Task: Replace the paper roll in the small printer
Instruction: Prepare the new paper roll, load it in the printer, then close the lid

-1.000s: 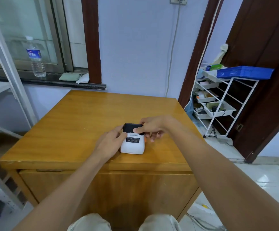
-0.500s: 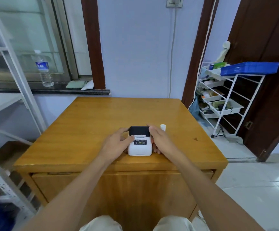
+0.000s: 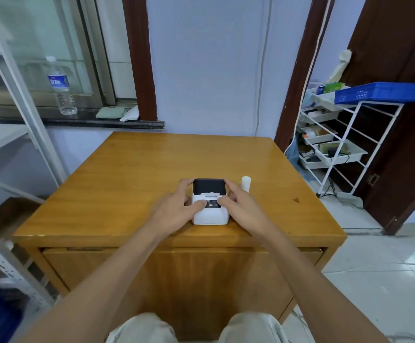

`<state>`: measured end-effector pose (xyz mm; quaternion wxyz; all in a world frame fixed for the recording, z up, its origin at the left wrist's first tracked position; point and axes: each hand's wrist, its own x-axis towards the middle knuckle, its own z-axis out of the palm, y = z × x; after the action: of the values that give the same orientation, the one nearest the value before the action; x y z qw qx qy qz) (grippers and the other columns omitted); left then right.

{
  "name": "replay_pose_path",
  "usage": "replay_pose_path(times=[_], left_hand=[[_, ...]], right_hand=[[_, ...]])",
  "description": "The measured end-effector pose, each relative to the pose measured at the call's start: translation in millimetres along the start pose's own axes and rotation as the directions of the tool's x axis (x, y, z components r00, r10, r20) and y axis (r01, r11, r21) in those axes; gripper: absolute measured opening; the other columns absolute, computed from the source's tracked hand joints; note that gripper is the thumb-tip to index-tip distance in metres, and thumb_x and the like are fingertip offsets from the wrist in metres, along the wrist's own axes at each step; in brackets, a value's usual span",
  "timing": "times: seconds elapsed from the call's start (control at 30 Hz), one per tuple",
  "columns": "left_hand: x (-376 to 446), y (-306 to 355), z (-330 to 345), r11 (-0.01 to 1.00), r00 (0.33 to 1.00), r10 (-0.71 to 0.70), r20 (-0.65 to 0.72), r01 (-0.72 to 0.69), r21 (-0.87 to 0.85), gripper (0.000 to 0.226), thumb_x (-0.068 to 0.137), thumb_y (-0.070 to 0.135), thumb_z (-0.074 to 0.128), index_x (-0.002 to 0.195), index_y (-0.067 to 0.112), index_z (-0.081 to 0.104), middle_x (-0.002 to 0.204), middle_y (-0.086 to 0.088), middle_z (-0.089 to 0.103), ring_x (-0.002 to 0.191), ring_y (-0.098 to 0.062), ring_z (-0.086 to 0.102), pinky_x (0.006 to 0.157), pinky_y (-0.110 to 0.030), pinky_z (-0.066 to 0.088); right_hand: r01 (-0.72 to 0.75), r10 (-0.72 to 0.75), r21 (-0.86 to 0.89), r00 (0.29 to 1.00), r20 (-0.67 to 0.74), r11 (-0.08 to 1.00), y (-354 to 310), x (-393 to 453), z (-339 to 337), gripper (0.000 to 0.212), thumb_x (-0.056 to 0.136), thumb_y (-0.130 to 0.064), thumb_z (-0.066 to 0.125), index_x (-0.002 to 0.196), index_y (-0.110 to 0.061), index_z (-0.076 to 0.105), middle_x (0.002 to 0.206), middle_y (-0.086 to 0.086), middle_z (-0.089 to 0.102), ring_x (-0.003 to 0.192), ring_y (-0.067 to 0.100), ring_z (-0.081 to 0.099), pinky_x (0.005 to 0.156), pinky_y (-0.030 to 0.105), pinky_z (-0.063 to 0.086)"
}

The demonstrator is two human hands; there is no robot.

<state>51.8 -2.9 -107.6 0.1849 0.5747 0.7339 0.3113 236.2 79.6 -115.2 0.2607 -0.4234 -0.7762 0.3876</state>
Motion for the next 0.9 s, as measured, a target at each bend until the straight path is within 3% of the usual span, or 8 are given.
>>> replay_pose_path(times=[0.13,0.43,0.6,0.73,0.9], left_hand=[[0.6,-2.3,1.1,1.0,1.0,0.015,-0.003,-0.014,0.02,0.066,0.098,0.052,0.055,0.157,0.036,0.028,0.102,0.005,0.08,0.09,-0.017,0.072,0.082,-0.045,0.057],[0.1,-5.1,1.3,0.999,1.0,0.009,0.009,-0.009,-0.044,0.062,0.099,0.046,0.056,0.154,0.034,0.03,0.105,0.003,0.08,0.095,-0.019,0.072,0.089,-0.048,0.055],[2.2,-3.3,1.1,0.998,1.0,-0.013,0.003,0.013,-0.065,0.064,0.095,0.048,0.062,0.149,0.033,0.033,0.097,0.008,0.08,0.089,-0.015,0.073,0.086,-0.048,0.058],[1.3,-2.5,0.6,0.989,0.999,-0.031,0.017,0.033,-0.146,0.075,0.079,0.058,0.062,0.146,0.034,0.037,0.086,0.008,0.081,0.084,-0.017,0.074,0.085,-0.052,0.059],[-1.7,1.2,2.0,0.981,0.998,-0.056,0.013,0.058,-0.187,0.073,0.083,0.05,0.065,0.148,0.034,0.036,0.093,0.005,0.081,0.089,-0.019,0.075,0.086,-0.051,0.059]], right_hand=[[-0.006,0.006,-0.035,1.0,0.012,0.999,0.3,0.2,-0.8,0.069,0.106,-0.038,0.052,0.167,-0.029,0.022,0.084,-0.002,0.049,0.08,0.011,0.053,0.074,0.034,0.043],[0.009,-0.009,-0.068,1.0,-0.007,0.998,3.1,2.5,0.8,0.07,0.103,-0.037,0.054,0.166,-0.033,0.024,0.074,-0.001,0.045,0.071,0.011,0.047,0.066,0.034,0.037],[0.014,-0.015,-0.115,1.0,-0.013,0.993,5.2,4.2,2.1,0.07,0.103,-0.04,0.051,0.166,-0.035,0.023,0.074,0.001,0.045,0.072,0.014,0.048,0.066,0.037,0.038],[0.023,-0.024,-0.114,1.0,-0.012,0.993,5.9,3.4,1.8,0.069,0.103,-0.041,0.051,0.166,-0.037,0.023,0.074,0.0,0.047,0.072,0.012,0.049,0.066,0.035,0.039],[0.034,-0.036,-0.12,0.999,-0.019,0.992,3.7,2.6,2.4,0.068,0.104,-0.04,0.05,0.166,-0.036,0.024,0.074,-0.001,0.047,0.072,0.012,0.05,0.066,0.035,0.039]])
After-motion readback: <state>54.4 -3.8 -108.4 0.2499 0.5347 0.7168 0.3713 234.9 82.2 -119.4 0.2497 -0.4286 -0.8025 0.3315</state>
